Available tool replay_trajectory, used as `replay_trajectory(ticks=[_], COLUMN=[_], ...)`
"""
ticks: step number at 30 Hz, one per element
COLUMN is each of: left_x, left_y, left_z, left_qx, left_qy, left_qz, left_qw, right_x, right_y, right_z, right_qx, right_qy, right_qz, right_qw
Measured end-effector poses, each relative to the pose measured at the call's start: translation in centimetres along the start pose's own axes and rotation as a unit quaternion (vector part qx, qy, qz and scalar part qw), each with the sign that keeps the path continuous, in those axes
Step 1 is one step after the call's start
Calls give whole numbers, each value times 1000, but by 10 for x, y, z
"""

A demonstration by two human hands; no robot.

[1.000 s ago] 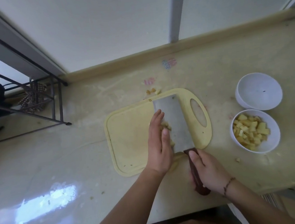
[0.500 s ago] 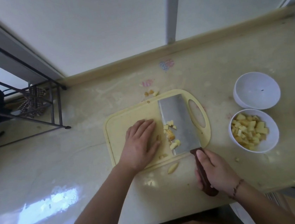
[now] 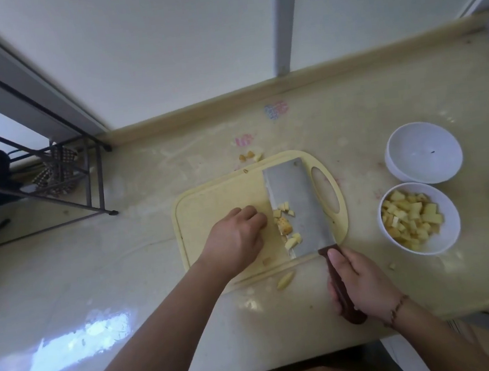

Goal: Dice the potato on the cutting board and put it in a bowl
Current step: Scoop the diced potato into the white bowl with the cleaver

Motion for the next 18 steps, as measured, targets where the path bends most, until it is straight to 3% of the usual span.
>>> replay_trajectory(ticks=[14, 18], left_x=[9, -6], left_y=[2, -11], left_z=[1, 6], left_qx=[-38, 10], left_qy=[46, -62], left_qz=[44, -98], left_qw=[997, 993], right_x=[2, 1], right_y=[0, 0], right_z=[2, 1], right_qx=[-3, -4], right_qy=[0, 4], right_qz=[15, 16], right_qw=[1000, 1000])
Point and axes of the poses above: each hand's wrist, its own z-axis towards the middle knuckle, its own y-axis out of the palm, x = y × z, the point moved 8 cm from there along z, towards the middle knuckle, and after that the axes turned 11 degrees about z, right-handed, at the moved point
